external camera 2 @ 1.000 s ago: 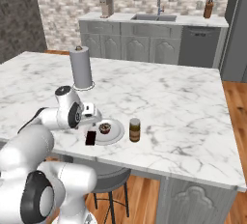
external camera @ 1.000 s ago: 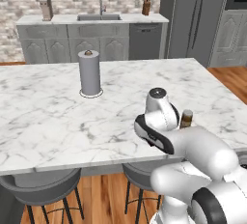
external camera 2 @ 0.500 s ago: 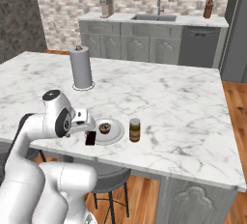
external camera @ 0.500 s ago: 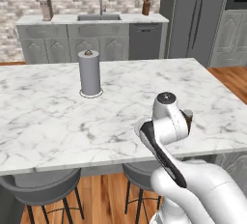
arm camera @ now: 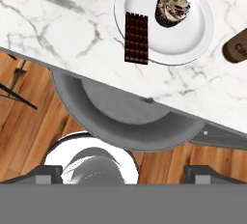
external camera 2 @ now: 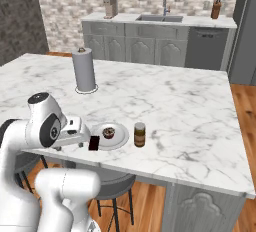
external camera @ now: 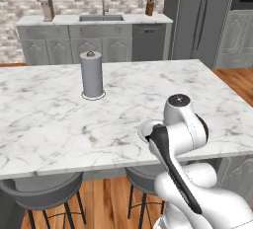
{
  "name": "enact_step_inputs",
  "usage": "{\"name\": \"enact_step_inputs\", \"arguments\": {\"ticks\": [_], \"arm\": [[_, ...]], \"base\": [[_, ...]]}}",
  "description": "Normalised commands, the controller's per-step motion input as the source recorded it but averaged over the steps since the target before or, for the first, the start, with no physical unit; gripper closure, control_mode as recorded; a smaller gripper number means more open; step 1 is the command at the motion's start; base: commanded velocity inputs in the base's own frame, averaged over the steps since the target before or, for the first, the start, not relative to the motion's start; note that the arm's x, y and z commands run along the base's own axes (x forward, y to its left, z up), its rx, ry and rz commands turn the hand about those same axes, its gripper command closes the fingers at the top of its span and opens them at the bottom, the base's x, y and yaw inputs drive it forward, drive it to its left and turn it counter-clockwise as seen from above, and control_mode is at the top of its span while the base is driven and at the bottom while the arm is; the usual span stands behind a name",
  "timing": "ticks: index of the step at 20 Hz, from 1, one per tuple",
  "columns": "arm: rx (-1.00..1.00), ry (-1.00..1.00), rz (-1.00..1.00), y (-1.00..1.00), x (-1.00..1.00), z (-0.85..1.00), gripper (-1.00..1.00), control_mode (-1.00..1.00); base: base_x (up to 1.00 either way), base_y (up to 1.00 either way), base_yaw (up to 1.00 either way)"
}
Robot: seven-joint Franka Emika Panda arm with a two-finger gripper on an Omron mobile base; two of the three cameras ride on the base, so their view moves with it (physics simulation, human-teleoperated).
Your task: Take the cinnamon bottle from the cabinet and place it on the dining table, next to the plate with the cupcake. Then take the chocolate from the dining counter and place it on the cupcake plate.
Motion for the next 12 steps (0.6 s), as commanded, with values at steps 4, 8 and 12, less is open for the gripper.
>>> {"name": "enact_step_inputs", "arguments": {"ticks": [4,8,12], "arm": [[0.0,0.0,0.0,-0.06,-0.82,0.16,-1.0,-1.0],[0.0,0.0,0.0,-0.1,-0.83,0.13,-1.0,-1.0],[0.0,-0.07,0.0,-0.14,-0.91,0.03,-1.0,-1.0]], "base": [[0.0,0.0,0.0],[0.0,0.0,0.0],[0.0,0.0,0.0]]}}
